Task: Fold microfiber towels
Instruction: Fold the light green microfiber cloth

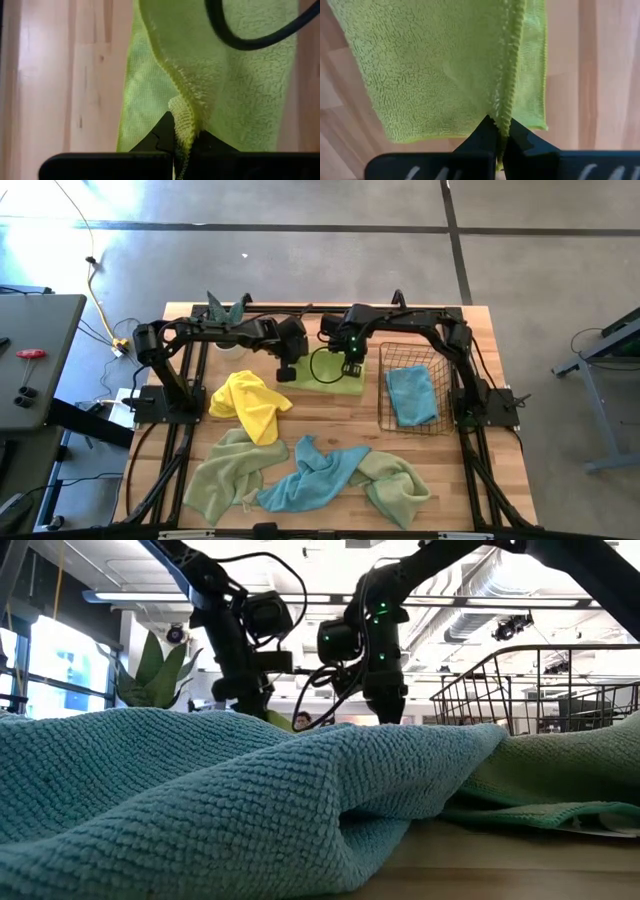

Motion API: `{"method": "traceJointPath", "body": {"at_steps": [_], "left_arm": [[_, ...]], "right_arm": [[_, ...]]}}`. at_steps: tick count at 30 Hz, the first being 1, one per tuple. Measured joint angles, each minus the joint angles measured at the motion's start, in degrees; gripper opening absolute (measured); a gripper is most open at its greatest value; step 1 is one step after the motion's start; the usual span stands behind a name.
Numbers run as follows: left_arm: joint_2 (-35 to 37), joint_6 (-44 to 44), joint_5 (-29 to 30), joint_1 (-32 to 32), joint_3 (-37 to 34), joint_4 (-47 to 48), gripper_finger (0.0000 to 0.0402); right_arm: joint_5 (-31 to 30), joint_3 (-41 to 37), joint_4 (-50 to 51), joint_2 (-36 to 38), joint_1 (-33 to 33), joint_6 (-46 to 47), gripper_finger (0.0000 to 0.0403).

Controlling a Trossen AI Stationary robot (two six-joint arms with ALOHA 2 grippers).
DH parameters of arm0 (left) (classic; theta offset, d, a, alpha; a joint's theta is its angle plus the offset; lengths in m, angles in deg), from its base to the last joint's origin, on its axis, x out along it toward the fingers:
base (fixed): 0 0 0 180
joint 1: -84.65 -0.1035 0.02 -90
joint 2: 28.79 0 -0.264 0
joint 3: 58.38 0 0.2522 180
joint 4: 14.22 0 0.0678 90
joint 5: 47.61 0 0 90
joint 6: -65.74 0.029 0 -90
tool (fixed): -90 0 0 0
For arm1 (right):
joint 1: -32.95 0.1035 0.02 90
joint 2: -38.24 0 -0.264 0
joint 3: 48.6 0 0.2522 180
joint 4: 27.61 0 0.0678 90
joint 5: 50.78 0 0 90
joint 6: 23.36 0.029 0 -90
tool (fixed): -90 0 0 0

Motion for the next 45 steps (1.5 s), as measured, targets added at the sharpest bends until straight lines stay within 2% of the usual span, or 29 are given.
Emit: {"method": "traceJointPath", "body": {"at_steps": [8,11,15,21,26,30,32,35,38,41,45], "left_arm": [[0.0,-0.07,-0.02,0.05,0.0,-2.75,0.0],[0.0,-0.07,0.25,-0.02,0.0,-2.66,0.0],[0.0,0.0,2.48,-0.02,0.0,-2.71,0.0007],[0.0,-0.01,3.92,-0.02,0.0,-2.58,0.0054],[0.0,0.0,6.85,0.09,0.0,-2.14,0.0112],[0.0,-3.05,15.88,0.1,1.05,-0.99,0.0146],[0.04,-4.18,16.81,-0.35,3.17,1.59,0.0155],[0.54,-4.68,14.25,-0.87,6.08,6.4,0.0158],[0.95,-7.72,6.52,-1.03,7.12,8.95,0.0158],[1.01,-10.52,-3.36,-0.99,5.26,10.05,0.0158],[1.01,-10.73,-7.1,0.49,1.47,5.45,0.0159]], "right_arm": [[1.21,0.0,-0.02,0.0,0.15,0.55,0.0008],[1.38,0.0,-0.13,-0.01,0.18,1.28,0.0029],[0.98,0.0,-0.44,-0.02,0.15,1.97,0.0077],[-4.12,0.0,0.21,0.0,0.13,1.97,0.0141],[-4.44,0.0,2.06,-0.02,0.02,2.17,0.0157],[3.26,0.0,2.29,0.0,-0.02,2.49,0.0158],[7.34,0.0,1.87,0.0,0.28,2.47,0.0158],[7.17,-0.21,-0.59,0.0,1.2,3.06,0.0158],[5.47,-2.86,-5.56,0.04,1.97,3.14,0.0158],[5.43,-6.18,-7.06,0.02,2.08,3.21,0.0158],[3.86,-9.73,-7.74,-0.02,2.03,4.09,0.0158]]}}
